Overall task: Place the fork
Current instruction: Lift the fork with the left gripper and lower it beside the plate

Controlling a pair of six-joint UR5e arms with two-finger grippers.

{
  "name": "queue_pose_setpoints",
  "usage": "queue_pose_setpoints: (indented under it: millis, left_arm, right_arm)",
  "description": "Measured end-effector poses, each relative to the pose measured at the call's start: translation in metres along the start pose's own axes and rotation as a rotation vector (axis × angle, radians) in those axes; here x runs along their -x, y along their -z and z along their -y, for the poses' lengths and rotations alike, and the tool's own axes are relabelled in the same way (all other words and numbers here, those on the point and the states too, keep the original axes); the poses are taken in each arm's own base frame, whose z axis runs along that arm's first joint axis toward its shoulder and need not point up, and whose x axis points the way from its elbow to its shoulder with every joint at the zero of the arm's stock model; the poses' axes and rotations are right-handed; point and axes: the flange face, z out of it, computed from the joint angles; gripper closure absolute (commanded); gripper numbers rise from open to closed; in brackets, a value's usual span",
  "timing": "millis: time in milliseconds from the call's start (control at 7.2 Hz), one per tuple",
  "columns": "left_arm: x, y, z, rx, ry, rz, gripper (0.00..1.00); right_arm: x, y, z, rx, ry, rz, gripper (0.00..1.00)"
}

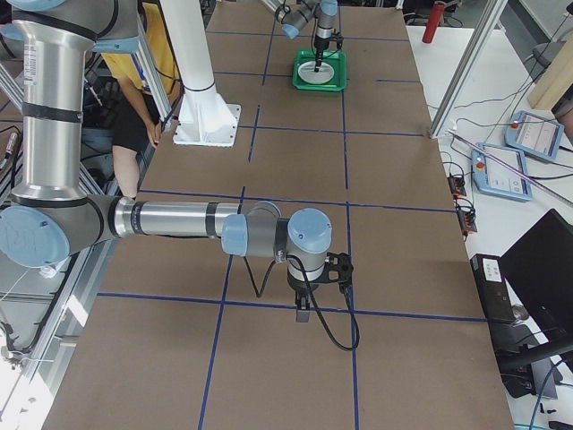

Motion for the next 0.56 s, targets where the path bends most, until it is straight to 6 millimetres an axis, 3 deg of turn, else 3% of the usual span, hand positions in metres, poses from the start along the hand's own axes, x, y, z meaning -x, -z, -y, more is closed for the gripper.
queue_pose_setpoints:
  millis: [278,556]
  left_arm:
    - [0.0,0.0,0.0,0.001,0.0,0.0,1.0]
    - [-0.005,0.015,-0.003,-0.019,-0.014,-0.018,1.0]
  right_arm:
    - [0.0,0.0,0.0,0.0,0.0,0.0,0.0]
    - [0.0,0.0,0.0,0.0,0.0,0.0,0.0]
